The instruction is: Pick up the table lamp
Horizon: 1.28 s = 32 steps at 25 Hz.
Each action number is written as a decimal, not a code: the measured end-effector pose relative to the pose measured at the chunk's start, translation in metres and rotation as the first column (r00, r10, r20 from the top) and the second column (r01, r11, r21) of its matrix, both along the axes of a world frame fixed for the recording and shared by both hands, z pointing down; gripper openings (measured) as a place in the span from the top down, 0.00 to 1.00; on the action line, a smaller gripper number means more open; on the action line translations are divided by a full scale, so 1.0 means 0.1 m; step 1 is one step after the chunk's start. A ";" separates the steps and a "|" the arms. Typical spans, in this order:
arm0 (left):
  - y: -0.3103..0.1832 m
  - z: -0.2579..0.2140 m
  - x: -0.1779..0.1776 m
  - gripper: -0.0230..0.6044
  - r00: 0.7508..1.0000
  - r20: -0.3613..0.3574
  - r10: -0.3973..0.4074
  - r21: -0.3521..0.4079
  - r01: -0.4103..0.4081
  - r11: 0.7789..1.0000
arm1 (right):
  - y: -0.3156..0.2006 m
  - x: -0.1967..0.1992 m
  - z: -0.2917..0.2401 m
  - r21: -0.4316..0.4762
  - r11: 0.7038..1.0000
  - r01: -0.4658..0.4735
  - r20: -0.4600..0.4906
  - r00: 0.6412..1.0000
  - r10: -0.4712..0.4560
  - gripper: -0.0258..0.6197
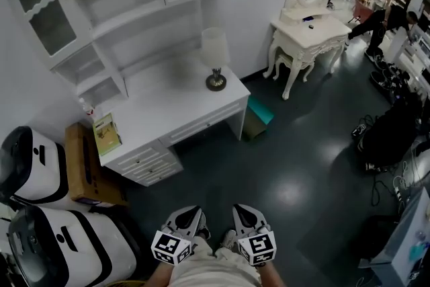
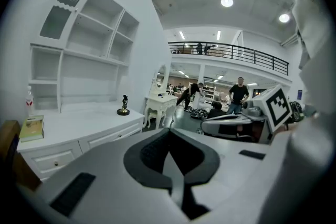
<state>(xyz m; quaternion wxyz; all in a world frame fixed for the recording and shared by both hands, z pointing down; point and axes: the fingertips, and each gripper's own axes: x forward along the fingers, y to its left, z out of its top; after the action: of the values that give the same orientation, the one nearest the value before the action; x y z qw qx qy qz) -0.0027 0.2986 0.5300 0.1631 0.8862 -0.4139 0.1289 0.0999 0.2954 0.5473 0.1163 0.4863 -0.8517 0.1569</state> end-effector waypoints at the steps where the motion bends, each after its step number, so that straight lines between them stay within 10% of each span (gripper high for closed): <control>1: -0.04 0.01 -0.01 0.95 1.000 -0.002 0.000 -0.003 0.000 1.000 | -0.06 0.00 0.01 -0.002 1.000 0.002 -0.005 1.000 -0.002 0.94; 32: -2.49 0.23 -1.01 0.95 0.996 -0.041 0.081 -0.087 -0.084 0.993 | -2.37 -0.88 0.03 -0.059 0.991 -0.122 -0.034 0.992 0.120 0.94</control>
<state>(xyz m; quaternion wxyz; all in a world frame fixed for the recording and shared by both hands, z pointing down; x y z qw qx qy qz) -0.1042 0.0500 0.5531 0.2047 0.8966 -0.3678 0.1373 0.0115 0.0580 0.5507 0.1343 0.5354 -0.8137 0.1823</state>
